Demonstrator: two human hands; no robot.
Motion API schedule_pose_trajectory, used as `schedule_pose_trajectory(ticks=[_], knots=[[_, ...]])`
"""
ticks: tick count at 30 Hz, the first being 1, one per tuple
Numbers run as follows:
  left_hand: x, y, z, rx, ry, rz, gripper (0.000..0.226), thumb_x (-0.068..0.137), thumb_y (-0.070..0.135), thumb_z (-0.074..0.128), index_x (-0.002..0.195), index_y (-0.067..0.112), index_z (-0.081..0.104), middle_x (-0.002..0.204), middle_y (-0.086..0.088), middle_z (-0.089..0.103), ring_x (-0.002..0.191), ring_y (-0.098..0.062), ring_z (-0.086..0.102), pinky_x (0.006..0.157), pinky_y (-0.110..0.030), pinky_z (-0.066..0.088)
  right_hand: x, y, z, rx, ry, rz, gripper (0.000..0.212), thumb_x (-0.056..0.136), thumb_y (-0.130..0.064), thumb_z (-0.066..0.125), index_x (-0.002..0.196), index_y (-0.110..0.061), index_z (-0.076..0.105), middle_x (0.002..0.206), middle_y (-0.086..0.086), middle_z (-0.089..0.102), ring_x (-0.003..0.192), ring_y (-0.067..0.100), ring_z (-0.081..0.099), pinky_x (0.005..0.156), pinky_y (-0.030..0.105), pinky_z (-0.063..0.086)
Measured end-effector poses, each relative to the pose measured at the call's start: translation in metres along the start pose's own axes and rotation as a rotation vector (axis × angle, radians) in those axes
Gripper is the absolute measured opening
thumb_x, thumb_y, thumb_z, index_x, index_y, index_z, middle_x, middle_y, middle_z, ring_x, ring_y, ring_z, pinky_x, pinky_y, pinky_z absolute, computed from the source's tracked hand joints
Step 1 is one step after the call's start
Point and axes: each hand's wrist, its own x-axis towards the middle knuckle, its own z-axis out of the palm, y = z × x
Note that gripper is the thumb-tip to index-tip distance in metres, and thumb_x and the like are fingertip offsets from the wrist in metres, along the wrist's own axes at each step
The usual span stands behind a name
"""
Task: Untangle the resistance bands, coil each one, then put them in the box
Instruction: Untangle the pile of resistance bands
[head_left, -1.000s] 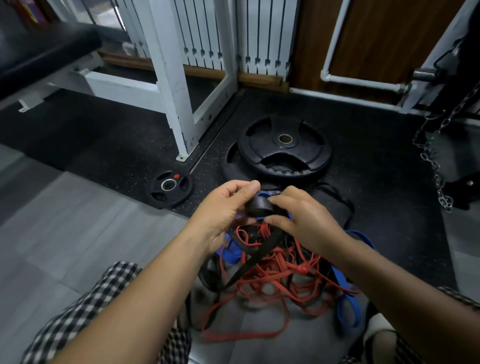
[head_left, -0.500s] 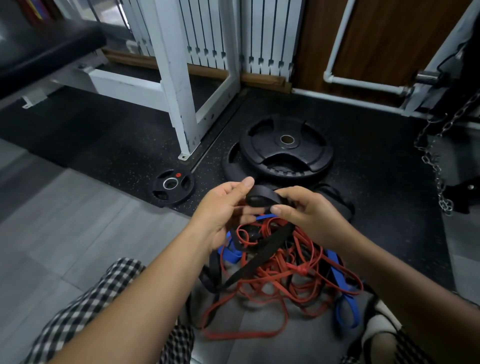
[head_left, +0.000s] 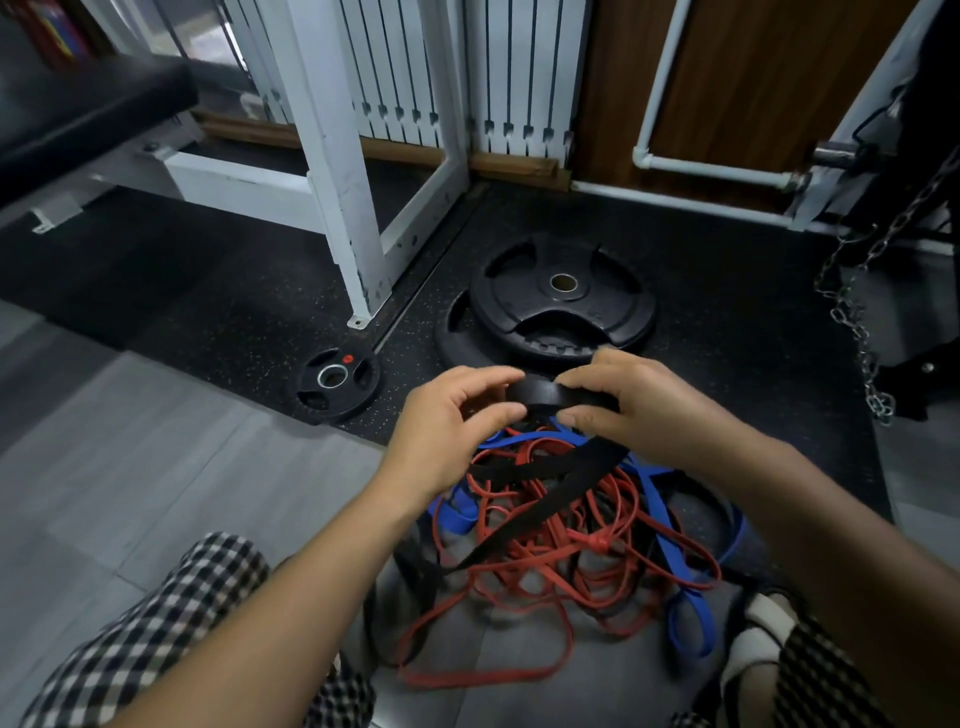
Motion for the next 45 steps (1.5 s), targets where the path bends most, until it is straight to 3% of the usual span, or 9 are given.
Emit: schedule_pose_trajectory(ticks=[7, 16, 22, 27, 30, 34, 38, 40, 45], knots=[[0.004, 0.005, 0.003, -0.248, -0.175, -0.23, 0.019, 0.076, -0.006, 0.067, 0.083, 0.012, 0.064, 0.073, -0.001, 0.061, 0.058, -0.004, 0.056, 0.06, -0.015, 0.048, -0.002, 0.003, 0.002, 0.262, 0.012, 0.058, 0.014, 0.084, -0.021, 0.066, 0.097, -0.023, 0.062, 0.09, -0.006, 0.052, 0.081, -0.001, 0.051, 0.068, 0.004, 0.037], [0.002, 0.01, 0.006, -0.767, -0.22, -0.483, 0.011, 0.089, 0.002, 0.049, 0.092, 0.007, 0.059, 0.068, -0.004, 0.069, 0.055, -0.011, 0.067, 0.051, -0.016, 0.053, -0.004, 0.003, 0.008, 0.269, 0.038, 0.027, 0.025, 0.079, -0.019, 0.07, 0.102, -0.025, 0.061, 0.094, -0.009, 0.055, 0.084, -0.001, 0.052, 0.073, 0.003, 0.039], [0.003, 0.01, 0.005, -0.841, -0.173, -0.535, 0.009, 0.089, 0.001, 0.05, 0.09, 0.006, 0.057, 0.062, -0.005, 0.069, 0.05, -0.009, 0.065, 0.047, -0.015, 0.052, -0.004, 0.001, 0.016, 0.331, 0.11, 0.002, 0.03, 0.074, -0.02, 0.075, 0.102, -0.018, 0.065, 0.094, -0.004, 0.06, 0.092, 0.014, 0.058, 0.084, 0.029, 0.047], [0.004, 0.011, 0.005, -0.929, -0.153, -0.523, 0.01, 0.09, 0.001, 0.048, 0.087, 0.009, 0.053, 0.06, -0.004, 0.066, 0.047, -0.009, 0.064, 0.046, -0.015, 0.051, -0.002, -0.003, 0.02, 0.387, 0.121, -0.056, 0.027, 0.079, -0.015, 0.07, 0.105, -0.014, 0.066, 0.092, -0.01, 0.063, 0.082, -0.006, 0.057, 0.074, 0.01, 0.044], [0.004, 0.009, 0.006, -0.879, -0.143, -0.502, 0.006, 0.09, 0.003, 0.05, 0.087, 0.009, 0.053, 0.063, -0.004, 0.067, 0.05, -0.012, 0.066, 0.048, -0.017, 0.052, -0.002, -0.002, 0.017, 0.347, 0.112, -0.03, 0.024, 0.081, -0.017, 0.069, 0.105, -0.016, 0.067, 0.09, -0.014, 0.061, 0.083, -0.009, 0.057, 0.073, 0.008, 0.043], [0.003, 0.004, 0.009, -0.719, -0.161, -0.479, 0.004, 0.09, 0.013, 0.052, 0.09, 0.011, 0.056, 0.068, -0.004, 0.068, 0.054, -0.011, 0.066, 0.051, -0.019, 0.052, -0.002, 0.003, 0.022, 0.282, 0.099, 0.006, 0.027, 0.08, -0.019, 0.07, 0.107, -0.015, 0.067, 0.093, -0.006, 0.063, 0.092, 0.01, 0.06, 0.086, 0.027, 0.048], [0.003, 0.001, 0.016, -0.757, -0.178, -0.398, 0.023, 0.077, 0.034, 0.058, 0.094, 0.02, 0.058, 0.095, -0.001, 0.067, 0.089, -0.011, 0.065, 0.083, -0.025, 0.049, -0.002, -0.006, 0.019, 0.547, 0.106, 0.053, 0.009, 0.084, -0.015, 0.065, 0.092, -0.016, 0.069, 0.078, 0.001, 0.069, 0.076, 0.012, 0.066, 0.076, 0.03, 0.055], [-0.001, 0.003, 0.027, -0.743, -0.264, -0.335, 0.022, 0.075, 0.022, 0.062, 0.096, 0.022, 0.056, 0.097, 0.006, 0.066, 0.092, -0.003, 0.062, 0.087, -0.019, 0.047, -0.001, -0.014, 0.012, 0.814, 0.152, 0.076, 0.009, 0.084, -0.007, 0.061, 0.086, -0.014, 0.067, 0.065, -0.003, 0.061, 0.058, 0.003, 0.057, 0.06, 0.014, 0.049], [-0.008, -0.01, 0.069, -0.382, -0.474, -0.258, 0.033, 0.076, -0.008, 0.067, 0.083, 0.021, 0.053, 0.07, 0.009, 0.058, 0.063, 0.002, 0.053, 0.072, -0.015, 0.044, 0.007, -0.022, -0.01, 1.04, 0.315, 0.178, 0.009, 0.086, -0.014, 0.056, 0.09, -0.017, 0.064, 0.061, -0.001, 0.045, 0.053, 0.008, 0.045, 0.055, 0.017, 0.044]])
